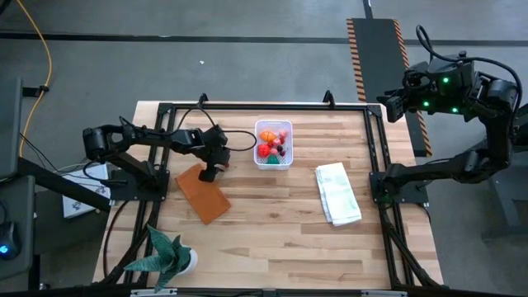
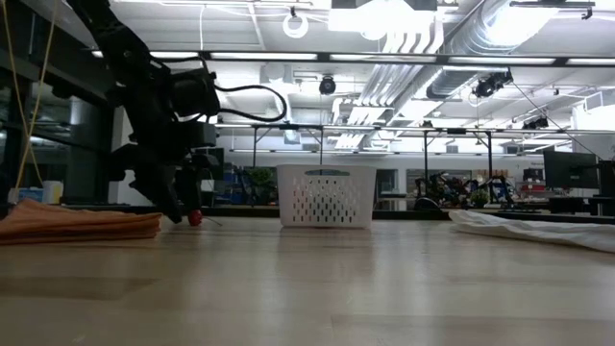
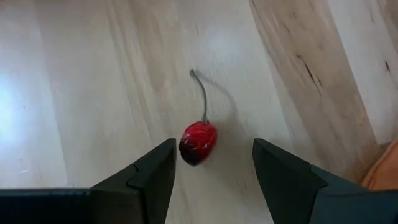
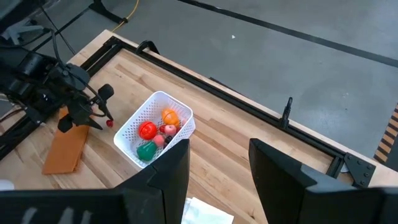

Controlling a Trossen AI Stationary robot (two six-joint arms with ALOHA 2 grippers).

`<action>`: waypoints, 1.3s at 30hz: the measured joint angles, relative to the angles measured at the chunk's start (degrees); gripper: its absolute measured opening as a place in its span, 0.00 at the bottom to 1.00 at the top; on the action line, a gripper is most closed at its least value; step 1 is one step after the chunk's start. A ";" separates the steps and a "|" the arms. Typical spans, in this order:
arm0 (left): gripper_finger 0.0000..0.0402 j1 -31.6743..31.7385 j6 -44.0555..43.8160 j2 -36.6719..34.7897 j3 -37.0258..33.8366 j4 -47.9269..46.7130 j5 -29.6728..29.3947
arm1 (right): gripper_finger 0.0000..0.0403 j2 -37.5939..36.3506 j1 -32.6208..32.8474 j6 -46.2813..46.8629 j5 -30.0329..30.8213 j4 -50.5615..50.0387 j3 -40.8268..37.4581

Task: Pick and placing Produce into tupperware
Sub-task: Put the red cherry into the white bin

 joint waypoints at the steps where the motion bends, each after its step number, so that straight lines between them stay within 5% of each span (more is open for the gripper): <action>1: 0.50 0.00 -0.10 0.03 0.00 -0.04 -0.01 | 0.39 0.00 -0.01 0.19 0.00 0.00 0.00; 19: 0.50 0.00 -0.77 0.03 0.00 0.00 1.45 | 0.39 0.00 0.00 0.63 0.00 0.02 0.00; 30: 0.37 0.00 -0.81 0.03 0.00 0.02 1.45 | 0.39 0.18 -0.02 0.66 0.02 0.31 0.00; 39: 0.35 0.01 -2.33 0.02 0.00 0.18 3.62 | 0.39 1.26 -0.02 0.57 0.04 0.39 0.01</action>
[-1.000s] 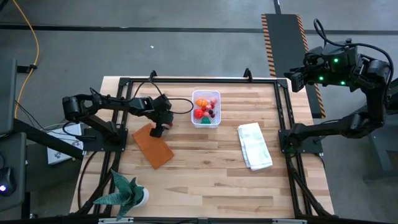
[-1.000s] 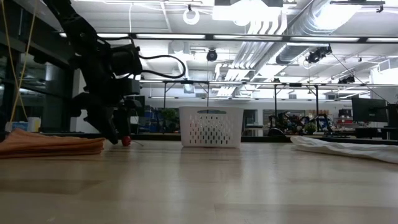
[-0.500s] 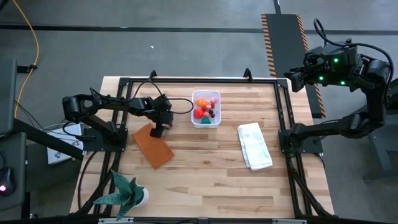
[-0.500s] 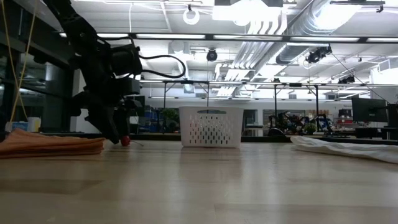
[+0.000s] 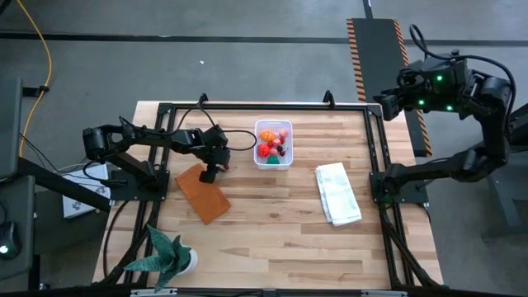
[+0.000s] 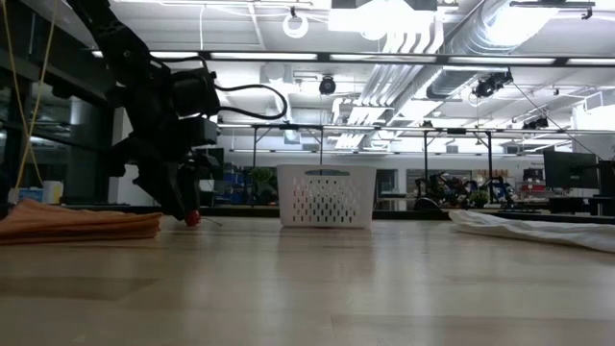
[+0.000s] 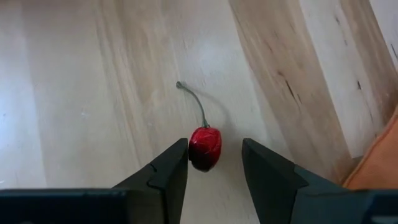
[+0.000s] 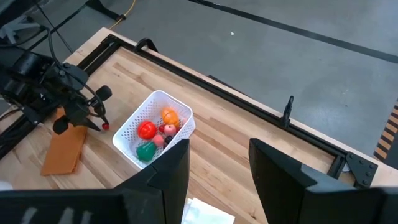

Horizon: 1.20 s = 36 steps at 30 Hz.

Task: Pick and placing Produce into tupperware
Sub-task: Put the red cherry into the white bin

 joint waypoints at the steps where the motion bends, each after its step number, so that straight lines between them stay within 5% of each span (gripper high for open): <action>1: 0.35 -0.01 0.00 -0.01 0.00 0.00 0.02 | 0.39 0.18 0.01 -0.14 -0.01 0.03 0.00; 36: 0.30 0.00 -6.01 2.16 0.02 2.00 0.28 | 0.39 0.86 0.02 -1.03 -0.01 0.09 -0.01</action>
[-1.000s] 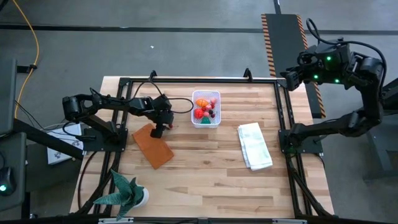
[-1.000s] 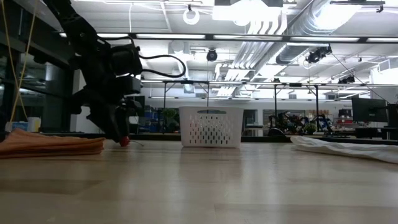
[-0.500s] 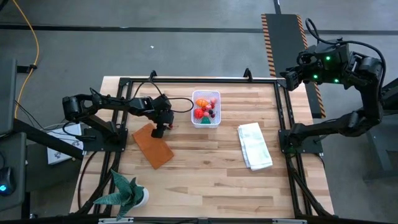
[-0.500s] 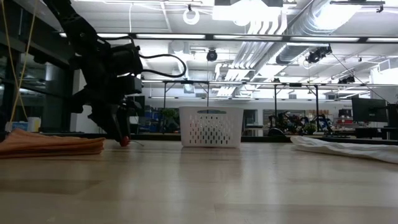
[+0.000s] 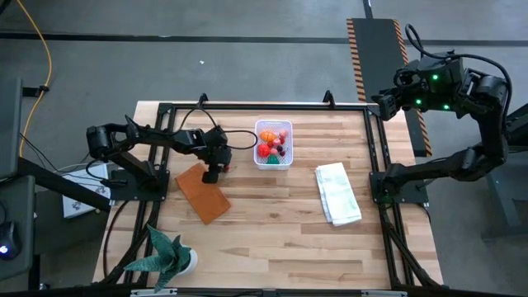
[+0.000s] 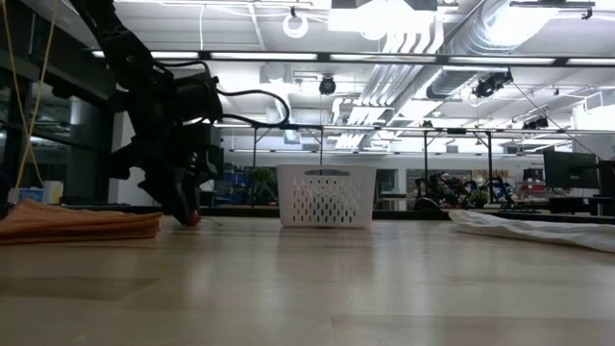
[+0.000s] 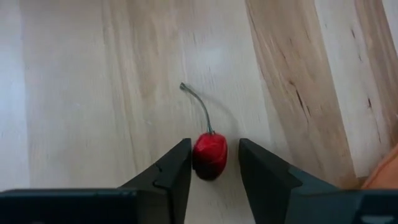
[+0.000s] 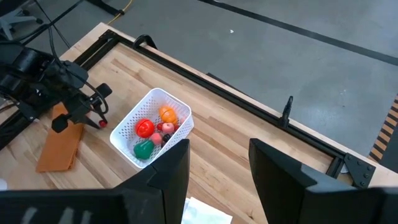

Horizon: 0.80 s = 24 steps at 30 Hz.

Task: Pick and placing Produce into tupperware
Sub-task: Put the red cherry into the white bin

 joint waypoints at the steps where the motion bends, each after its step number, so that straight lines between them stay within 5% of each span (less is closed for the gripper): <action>1: 0.29 0.00 0.00 0.01 0.00 -0.01 0.01 | 0.39 0.00 -0.02 0.00 0.00 0.00 0.00; 12: 0.13 0.01 -1.67 0.02 0.00 -0.33 0.79 | 0.39 0.00 0.00 -0.33 0.00 0.00 0.00; 24: 0.17 -0.01 -8.88 0.04 3.03 1.38 0.77 | 0.39 0.00 -0.02 -0.50 0.00 -0.27 0.00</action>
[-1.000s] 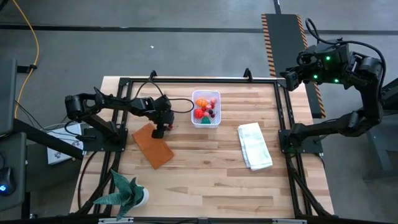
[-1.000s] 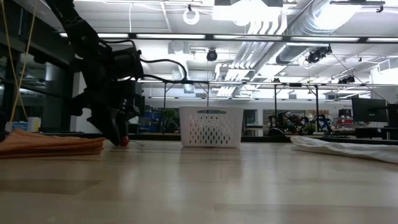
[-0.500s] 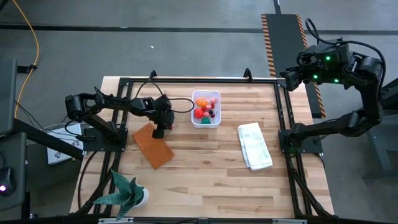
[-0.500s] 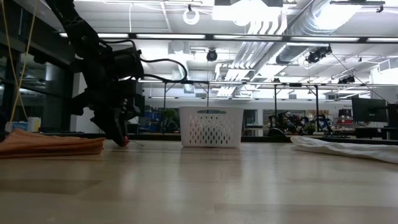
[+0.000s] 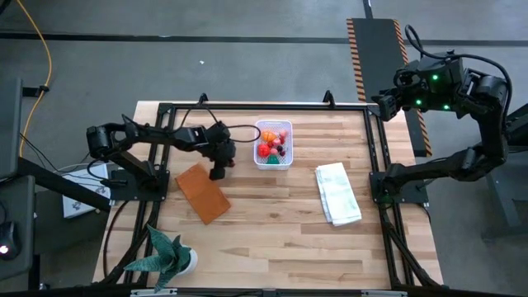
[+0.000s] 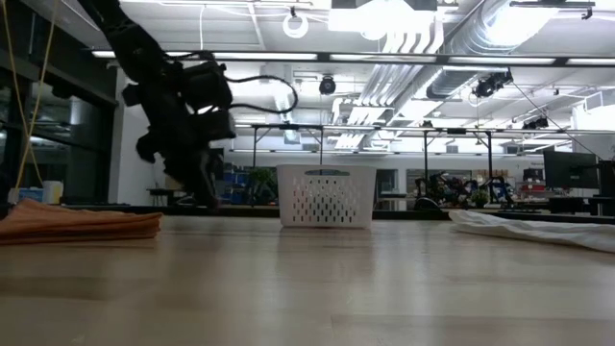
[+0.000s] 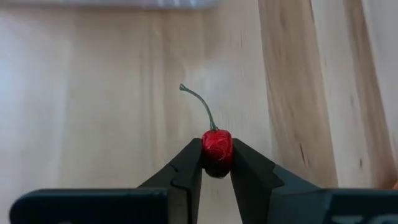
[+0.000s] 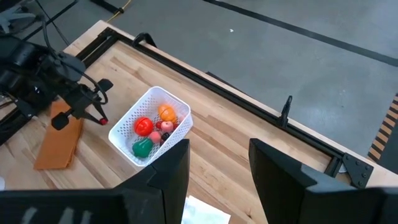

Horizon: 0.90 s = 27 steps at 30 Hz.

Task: Pick and placing Produce into tupperware
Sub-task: Put the red cherry into the white bin

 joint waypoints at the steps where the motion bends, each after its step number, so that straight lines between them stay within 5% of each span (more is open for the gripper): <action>1: 0.17 0.00 -0.15 0.00 0.94 -0.60 0.02 | 0.39 0.00 0.00 -0.04 0.00 -0.10 0.00; 27: 0.16 0.02 -2.98 -0.02 16.27 -21.65 -1.00 | 0.39 -5.33 0.01 -1.42 -0.01 -0.21 0.01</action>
